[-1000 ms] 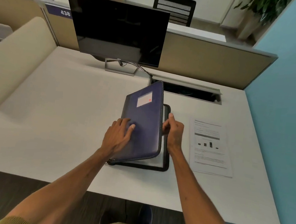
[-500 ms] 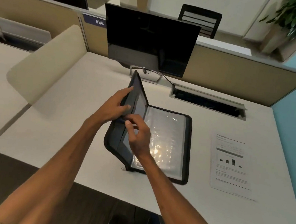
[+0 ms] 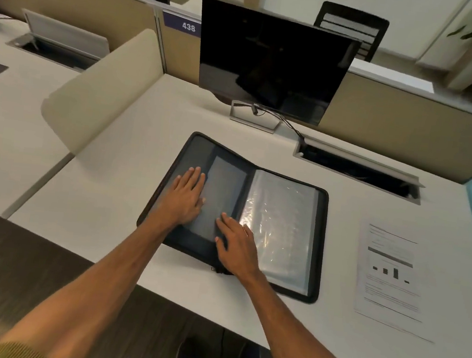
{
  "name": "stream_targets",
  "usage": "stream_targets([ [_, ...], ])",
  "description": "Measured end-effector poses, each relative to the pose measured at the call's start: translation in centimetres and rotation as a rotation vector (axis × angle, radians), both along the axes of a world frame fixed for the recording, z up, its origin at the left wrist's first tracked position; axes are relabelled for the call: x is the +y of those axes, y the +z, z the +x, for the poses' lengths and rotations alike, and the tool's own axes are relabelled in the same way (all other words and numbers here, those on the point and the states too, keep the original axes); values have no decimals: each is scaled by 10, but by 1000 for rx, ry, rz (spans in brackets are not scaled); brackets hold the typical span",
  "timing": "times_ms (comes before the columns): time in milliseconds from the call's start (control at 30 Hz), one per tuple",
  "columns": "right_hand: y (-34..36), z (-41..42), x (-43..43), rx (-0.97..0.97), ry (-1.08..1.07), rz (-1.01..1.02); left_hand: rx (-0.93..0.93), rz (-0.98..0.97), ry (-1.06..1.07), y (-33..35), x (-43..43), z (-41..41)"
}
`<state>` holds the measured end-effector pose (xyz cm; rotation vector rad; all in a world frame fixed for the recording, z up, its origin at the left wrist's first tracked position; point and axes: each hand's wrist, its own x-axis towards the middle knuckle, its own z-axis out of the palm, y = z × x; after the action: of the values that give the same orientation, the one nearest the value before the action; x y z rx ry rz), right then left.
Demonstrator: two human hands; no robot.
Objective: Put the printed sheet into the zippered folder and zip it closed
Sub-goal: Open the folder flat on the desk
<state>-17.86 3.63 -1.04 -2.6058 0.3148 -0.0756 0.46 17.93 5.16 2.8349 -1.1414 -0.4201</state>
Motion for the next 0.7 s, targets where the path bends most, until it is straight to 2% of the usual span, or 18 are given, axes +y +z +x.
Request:
stream_targets([
  [233, -21, -12, -5, 93, 44, -188, 168, 51, -22, -52, -8, -30],
  [400, -26, -11, -2, 129, 53, -240, 198, 41, 8, -72, -8, -38],
  [600, -27, -11, -5, 158, 77, -238, 206, 39, 15, -77, -9, -38],
  [700, -17, -12, -10, 151, 98, -164, 189, 54, 42, -76, -17, -41],
])
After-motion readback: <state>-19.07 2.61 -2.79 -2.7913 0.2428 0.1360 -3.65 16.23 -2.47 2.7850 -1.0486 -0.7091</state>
